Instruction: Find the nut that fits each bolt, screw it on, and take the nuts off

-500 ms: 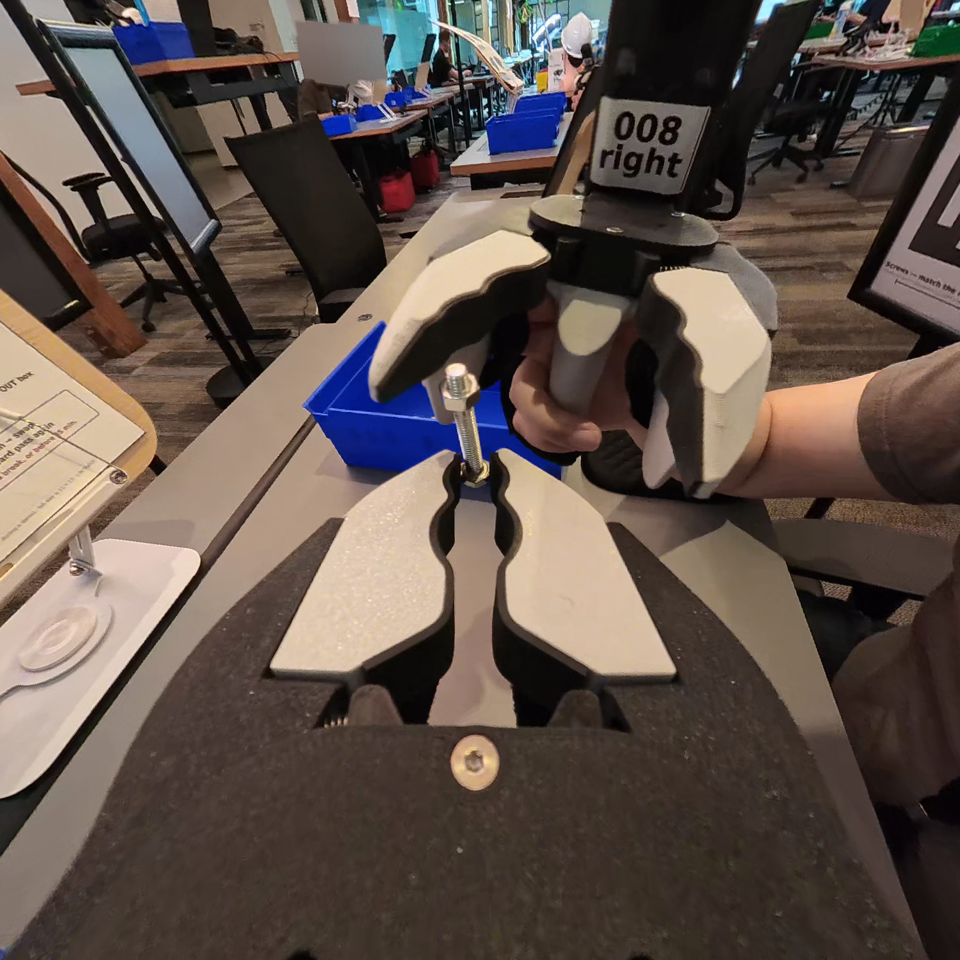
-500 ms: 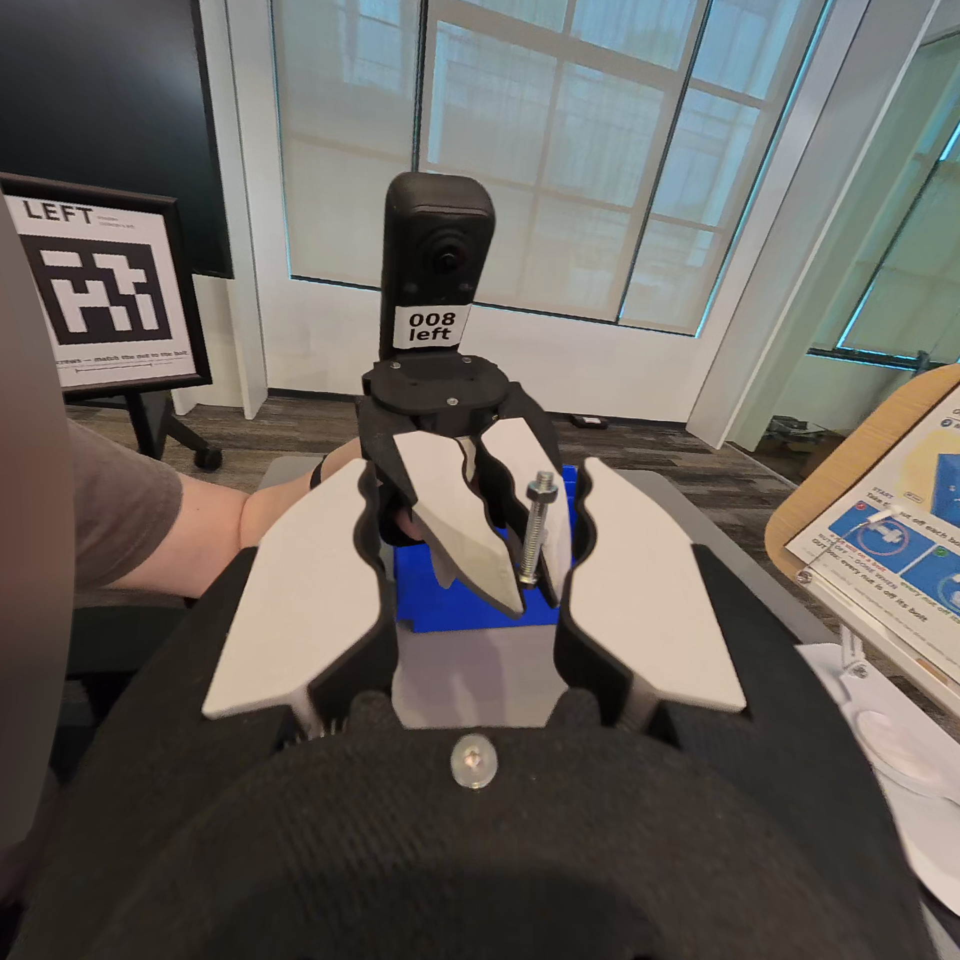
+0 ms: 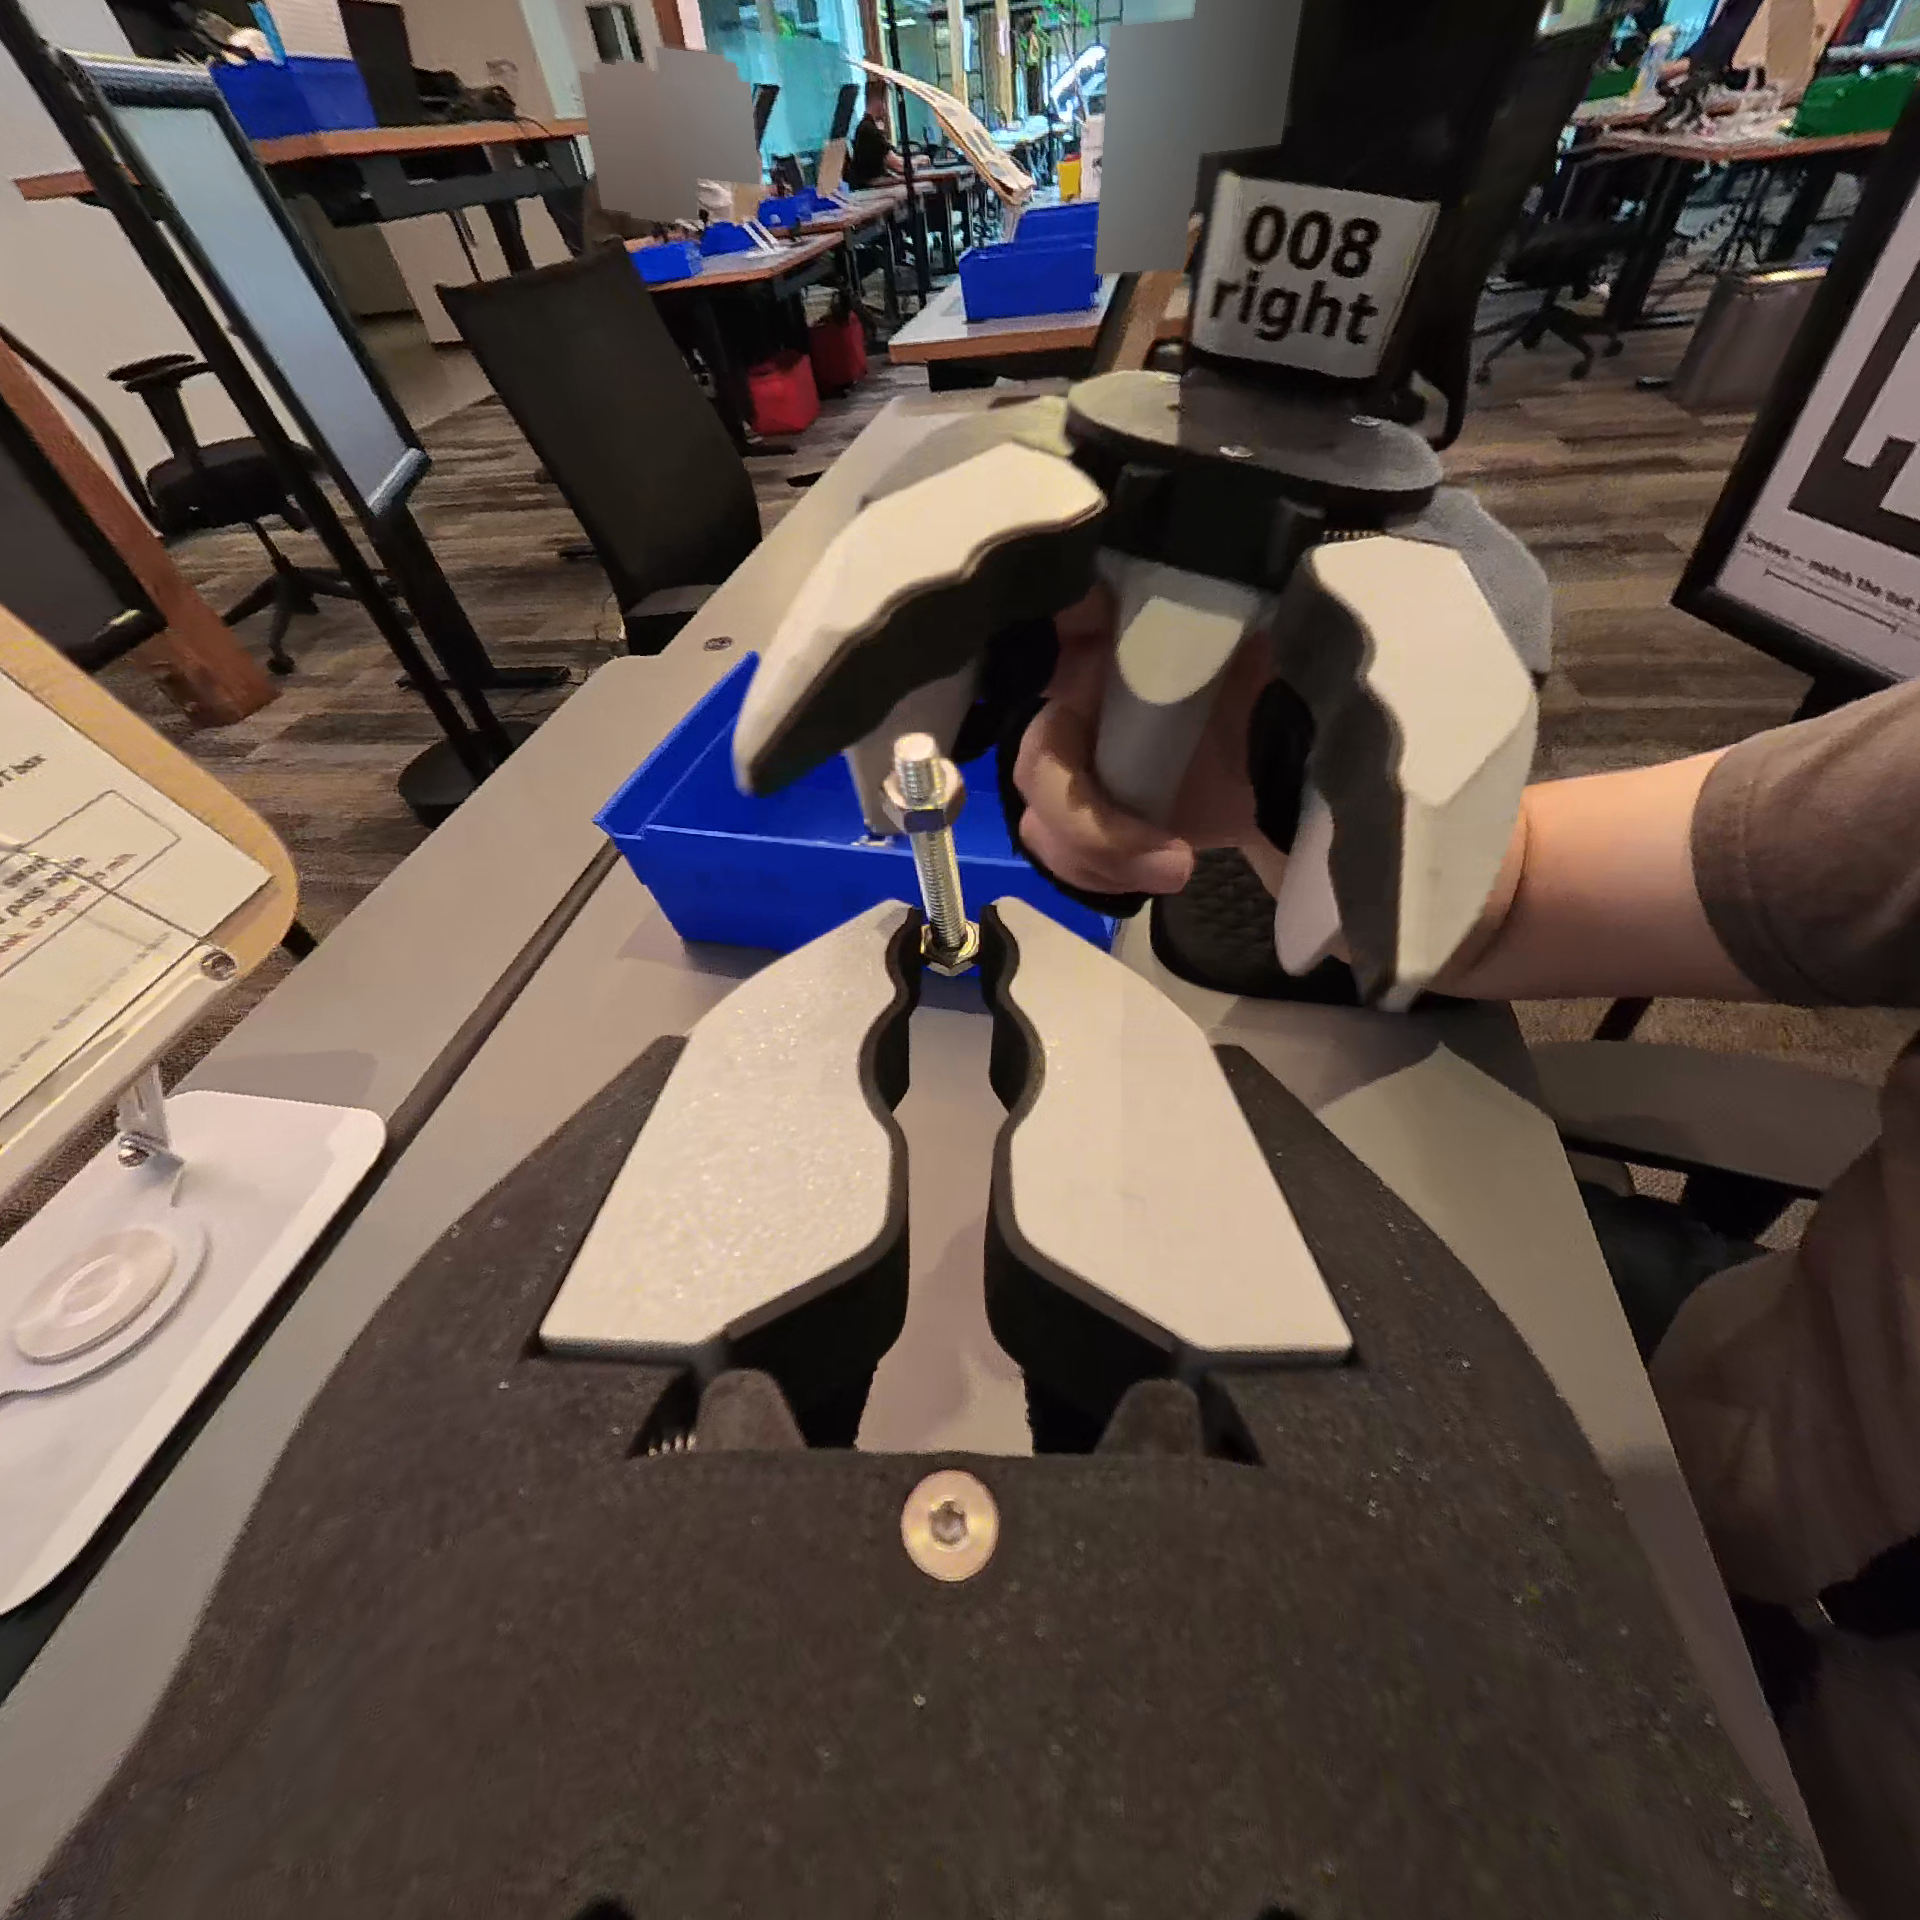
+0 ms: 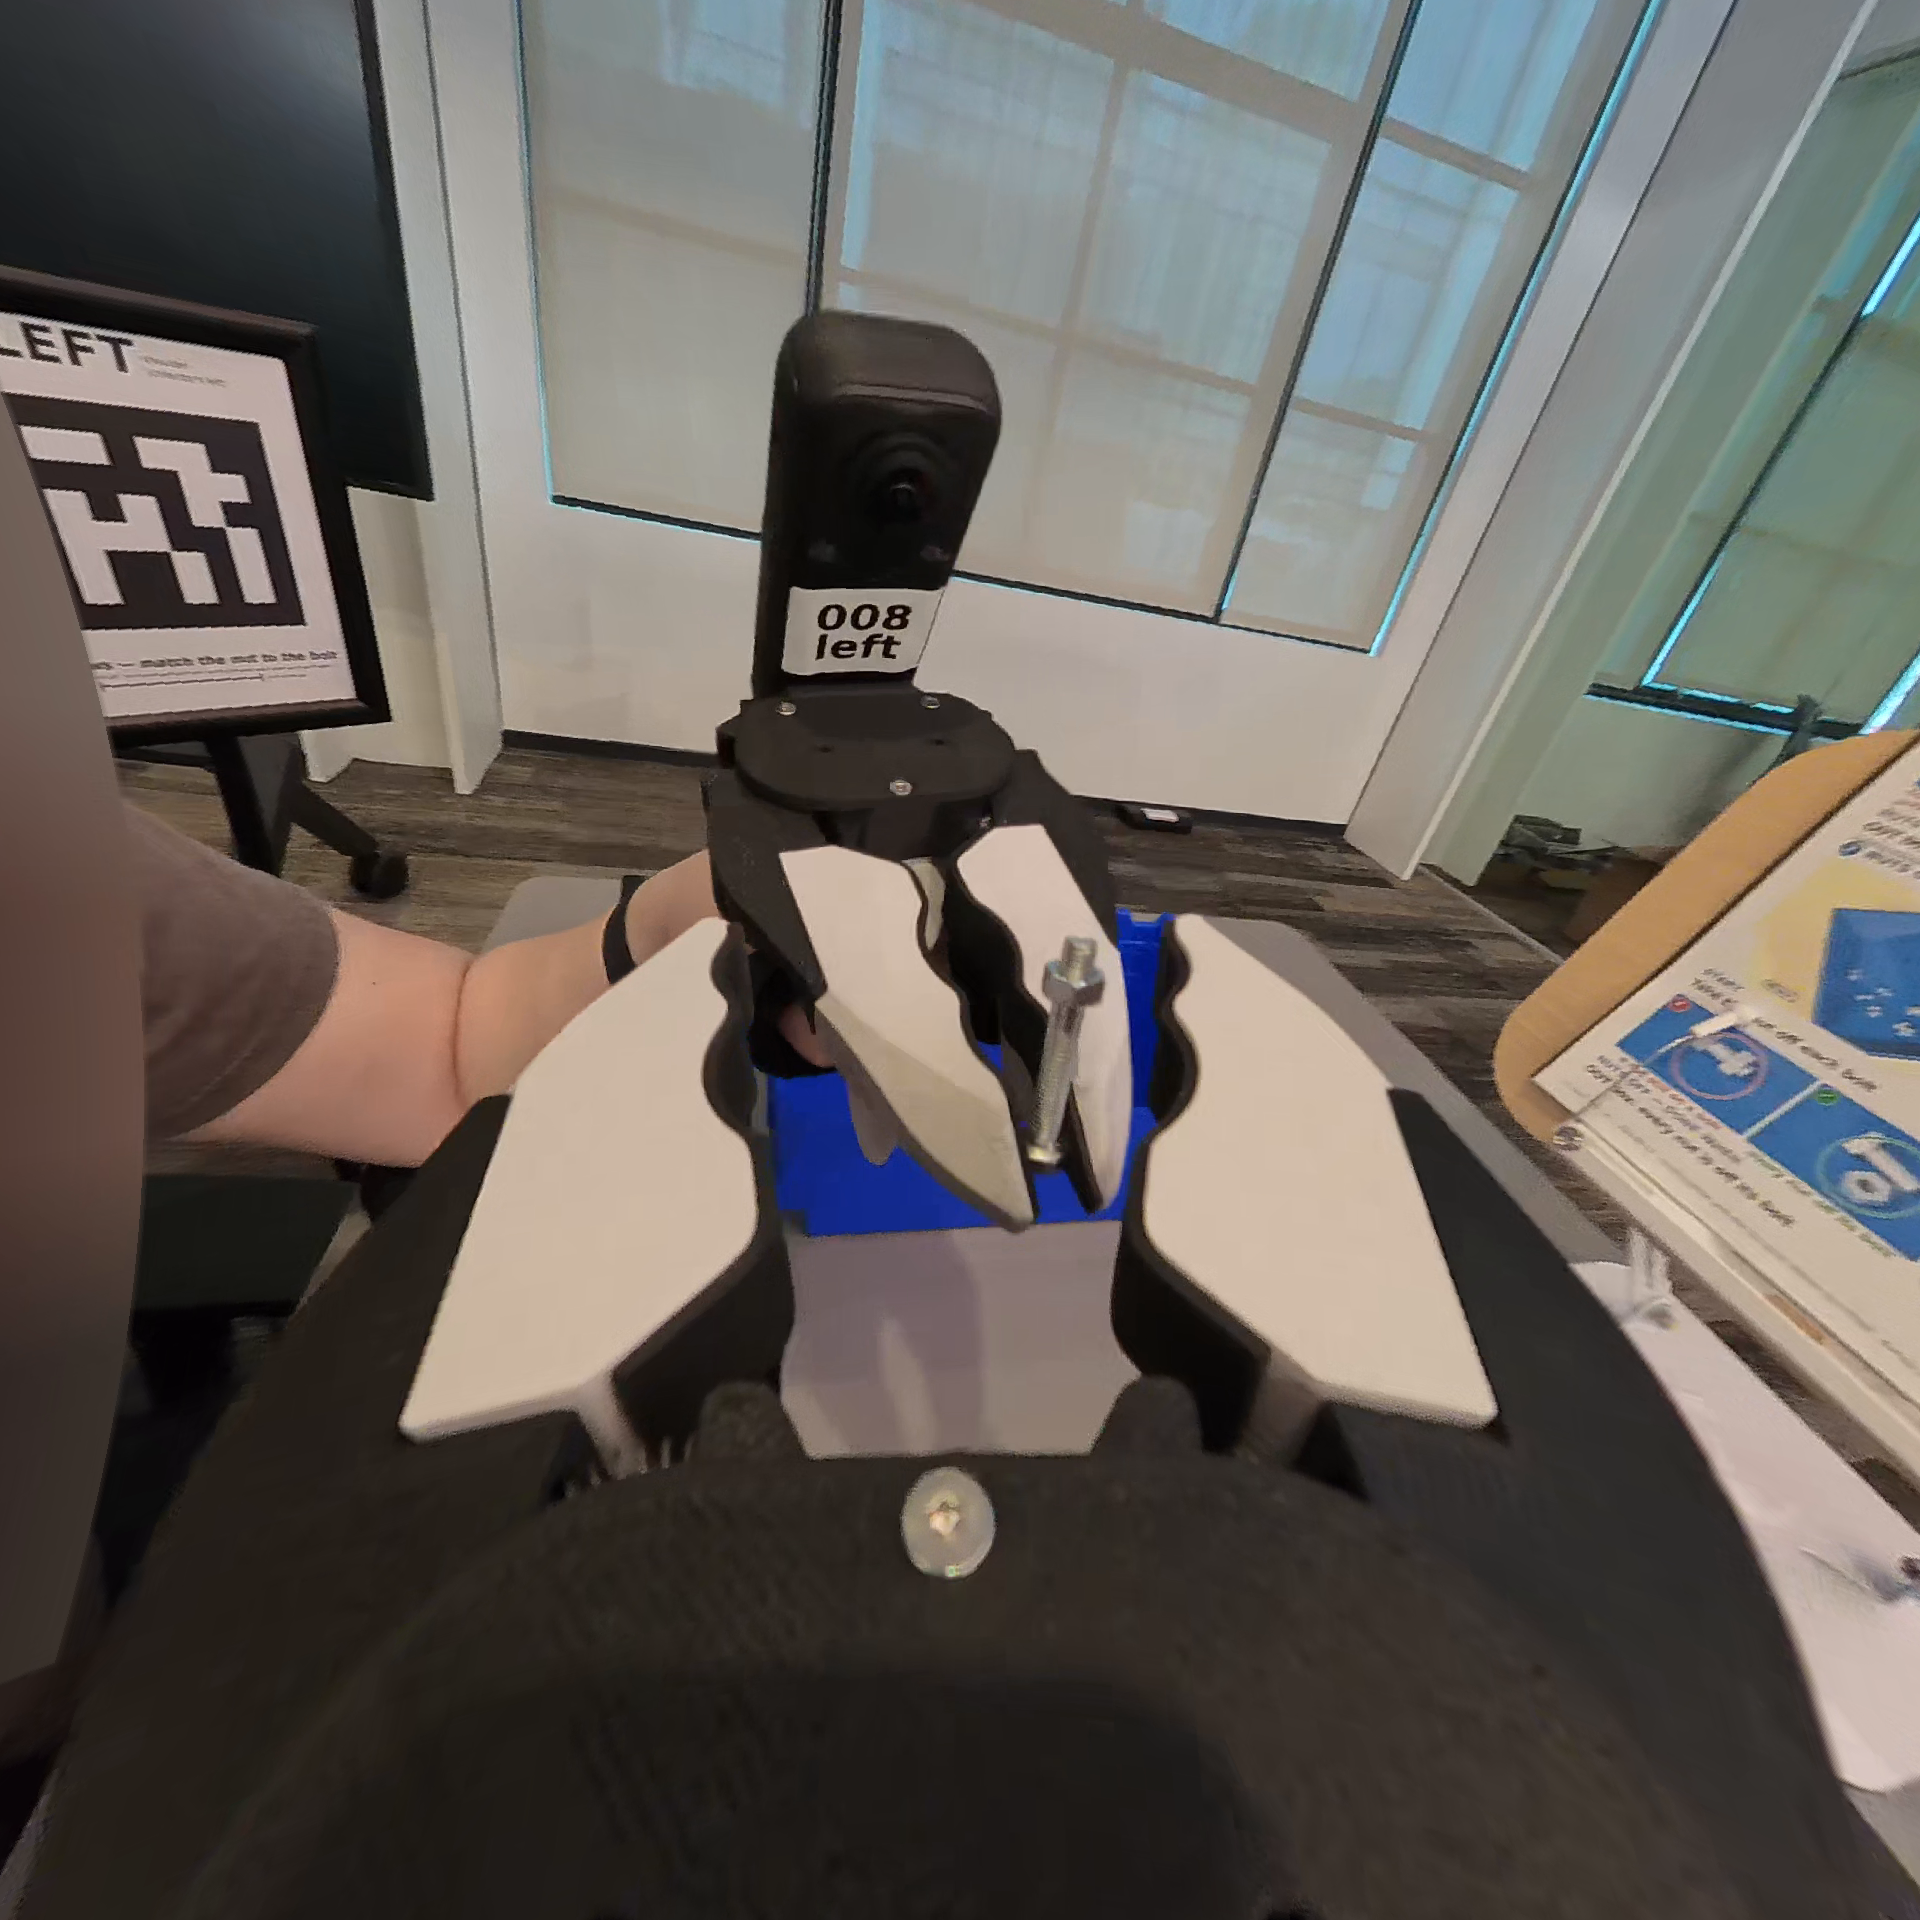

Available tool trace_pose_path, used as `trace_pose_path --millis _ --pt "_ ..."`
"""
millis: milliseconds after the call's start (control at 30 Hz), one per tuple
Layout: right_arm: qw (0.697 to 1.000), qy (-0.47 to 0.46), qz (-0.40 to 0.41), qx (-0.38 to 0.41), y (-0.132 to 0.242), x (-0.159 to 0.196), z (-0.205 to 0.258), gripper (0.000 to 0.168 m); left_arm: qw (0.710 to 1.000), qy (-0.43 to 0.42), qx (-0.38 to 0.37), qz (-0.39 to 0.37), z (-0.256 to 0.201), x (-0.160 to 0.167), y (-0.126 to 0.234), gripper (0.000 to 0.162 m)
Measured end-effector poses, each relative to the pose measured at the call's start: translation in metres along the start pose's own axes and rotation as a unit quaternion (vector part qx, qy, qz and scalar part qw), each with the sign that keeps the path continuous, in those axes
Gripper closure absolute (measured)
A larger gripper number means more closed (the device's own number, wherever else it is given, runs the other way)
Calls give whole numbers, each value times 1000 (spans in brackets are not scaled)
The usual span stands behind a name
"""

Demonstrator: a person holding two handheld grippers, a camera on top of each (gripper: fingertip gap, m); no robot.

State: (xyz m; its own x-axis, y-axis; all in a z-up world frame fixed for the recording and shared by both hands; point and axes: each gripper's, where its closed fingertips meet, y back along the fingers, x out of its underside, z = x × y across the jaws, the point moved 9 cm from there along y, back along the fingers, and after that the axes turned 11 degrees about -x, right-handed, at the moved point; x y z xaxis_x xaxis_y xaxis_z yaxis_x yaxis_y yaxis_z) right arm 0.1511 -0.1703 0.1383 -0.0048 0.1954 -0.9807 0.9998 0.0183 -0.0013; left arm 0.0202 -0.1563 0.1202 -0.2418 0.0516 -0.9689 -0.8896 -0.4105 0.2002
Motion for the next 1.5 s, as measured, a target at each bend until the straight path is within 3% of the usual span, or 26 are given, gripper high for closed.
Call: trace_pose_path --millis 267,533,767,1000,1200,1300,1500 --pt "1000 16 22 -2 -1 -3 6 92 999 22 -26 -14 14 -1 8 152" --pt "1000 -12 5 0 -3 2 0 91 1000 0 1 0 -1 1 -2 152" --pt "1000 -18 7 -20 -1 -3 4 92 999 14 -46 -14 16 -1 9 152" --pt "999 -32 -8 -7 -1 5 -6 93 1000 4 -3 -2 2 0 1 152" --pt "998 -43 -7 -42 -1 5 -5 95 1000 9 -20 -7 8 1 1 152" --pt "999 -29 -14 -41 6 -1 -4 105 999 19 -29 -17 14 -1 7 152" --pt "997 -55 -34 -31 4 5 -11 101 1000 8 -7 -8 4 1 0 152"
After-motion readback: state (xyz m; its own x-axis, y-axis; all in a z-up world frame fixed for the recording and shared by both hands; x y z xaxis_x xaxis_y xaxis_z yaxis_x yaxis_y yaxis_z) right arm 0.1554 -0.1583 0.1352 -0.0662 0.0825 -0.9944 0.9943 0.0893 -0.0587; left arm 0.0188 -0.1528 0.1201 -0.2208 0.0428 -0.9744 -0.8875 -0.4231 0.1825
